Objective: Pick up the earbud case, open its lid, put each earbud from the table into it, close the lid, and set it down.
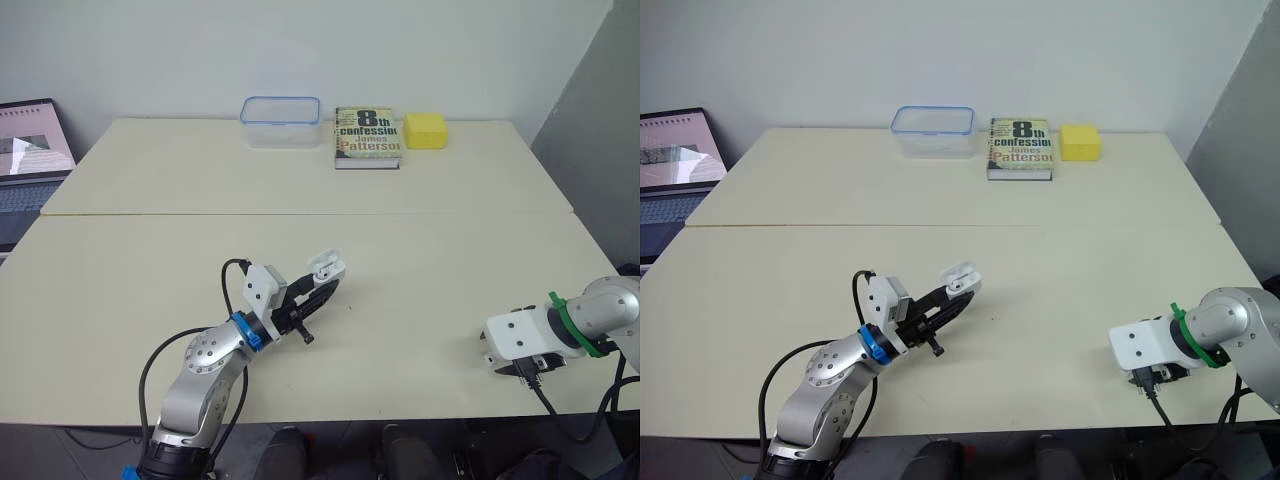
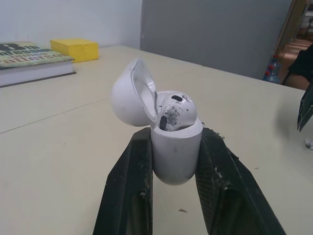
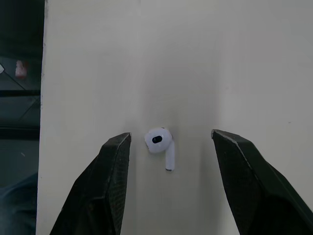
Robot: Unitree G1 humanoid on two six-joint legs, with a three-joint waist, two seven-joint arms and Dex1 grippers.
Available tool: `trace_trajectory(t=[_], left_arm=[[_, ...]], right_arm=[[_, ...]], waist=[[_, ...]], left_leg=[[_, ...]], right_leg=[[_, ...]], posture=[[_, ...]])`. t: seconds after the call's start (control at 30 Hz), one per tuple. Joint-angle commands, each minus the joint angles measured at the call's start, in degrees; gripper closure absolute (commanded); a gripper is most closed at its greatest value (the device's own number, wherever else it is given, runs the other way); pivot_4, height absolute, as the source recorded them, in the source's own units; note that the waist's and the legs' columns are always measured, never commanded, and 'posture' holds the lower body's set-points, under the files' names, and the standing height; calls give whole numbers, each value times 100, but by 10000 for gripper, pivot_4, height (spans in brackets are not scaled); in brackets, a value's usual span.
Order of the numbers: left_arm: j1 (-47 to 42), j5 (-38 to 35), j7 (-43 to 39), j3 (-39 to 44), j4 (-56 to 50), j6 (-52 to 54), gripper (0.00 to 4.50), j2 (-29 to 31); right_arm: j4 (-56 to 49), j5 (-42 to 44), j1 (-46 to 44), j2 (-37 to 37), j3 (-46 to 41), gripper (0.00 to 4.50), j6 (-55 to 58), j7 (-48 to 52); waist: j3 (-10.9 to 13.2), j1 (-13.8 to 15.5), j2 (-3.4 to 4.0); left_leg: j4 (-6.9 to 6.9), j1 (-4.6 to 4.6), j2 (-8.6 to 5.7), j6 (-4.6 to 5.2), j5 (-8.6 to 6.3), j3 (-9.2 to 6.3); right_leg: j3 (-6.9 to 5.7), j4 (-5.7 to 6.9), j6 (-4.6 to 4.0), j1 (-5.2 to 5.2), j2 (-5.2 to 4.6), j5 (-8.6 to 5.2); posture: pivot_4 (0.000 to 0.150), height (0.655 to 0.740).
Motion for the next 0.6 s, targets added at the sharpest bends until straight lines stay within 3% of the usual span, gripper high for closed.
trace_trajectory(t=[0.03,0.6], left_arm=[[-16,-66,15,33,-205,-40,37033,11],[22,-86,78,47,-275,-10,37032,56]], right_arm=[[-40,-183,-195,82,137,17859,31,0],[257,-572,-359,277,483,17859,-179,108]], waist=[[0,-6,0],[0,-1,0]], left_leg=[[0,0,0,0,0,0],[1,0,0,0,0,0]], right_leg=[[0,0,0,0,0,0],[1,1,1,1,0,0]], posture=[[1500,7400],[1500,7400]])
